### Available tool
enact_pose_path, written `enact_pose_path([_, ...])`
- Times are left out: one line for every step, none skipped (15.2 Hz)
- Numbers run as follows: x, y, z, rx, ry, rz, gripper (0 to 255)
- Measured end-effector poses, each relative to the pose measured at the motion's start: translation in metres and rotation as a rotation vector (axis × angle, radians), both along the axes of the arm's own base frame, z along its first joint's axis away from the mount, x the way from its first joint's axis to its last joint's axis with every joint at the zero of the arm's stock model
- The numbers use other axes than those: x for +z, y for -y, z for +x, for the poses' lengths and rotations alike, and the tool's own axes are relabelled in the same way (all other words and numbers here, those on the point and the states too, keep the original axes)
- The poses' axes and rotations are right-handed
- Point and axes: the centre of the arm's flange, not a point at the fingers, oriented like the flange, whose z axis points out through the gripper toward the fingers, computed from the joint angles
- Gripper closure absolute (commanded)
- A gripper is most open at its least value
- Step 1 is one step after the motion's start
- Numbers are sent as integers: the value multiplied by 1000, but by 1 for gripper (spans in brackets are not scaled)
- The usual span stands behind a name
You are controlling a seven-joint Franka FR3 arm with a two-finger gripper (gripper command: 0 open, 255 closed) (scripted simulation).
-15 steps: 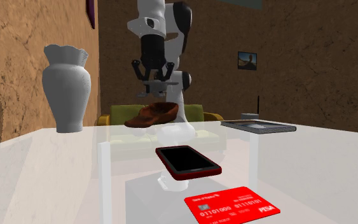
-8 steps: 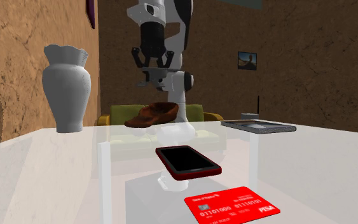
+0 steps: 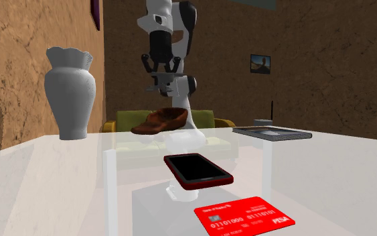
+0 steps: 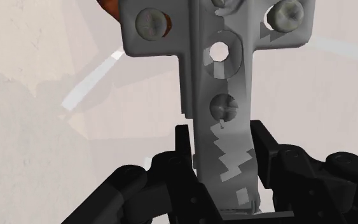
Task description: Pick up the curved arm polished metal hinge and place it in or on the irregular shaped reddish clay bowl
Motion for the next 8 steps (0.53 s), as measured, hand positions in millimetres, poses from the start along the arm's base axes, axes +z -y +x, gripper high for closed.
enact_pose_path([0,-7,-13,1,-1,0,255])
enact_pose_path([0,-14,-26,1,-1,0,255])
enact_pose_path([-1,-17,-38,0,0,0,255])
enact_pose_path([-2,-23,-49,1,-1,-1,255])
enact_pose_path([0,-29,-61,1,0,-1,255])
enact_pose_path([0,-36,-72,0,0,-1,255])
enact_pose_path([-2,-44,-83,0,-1,-1,255])
enact_pose_path([1,-50,-96,0,0,-2,255])
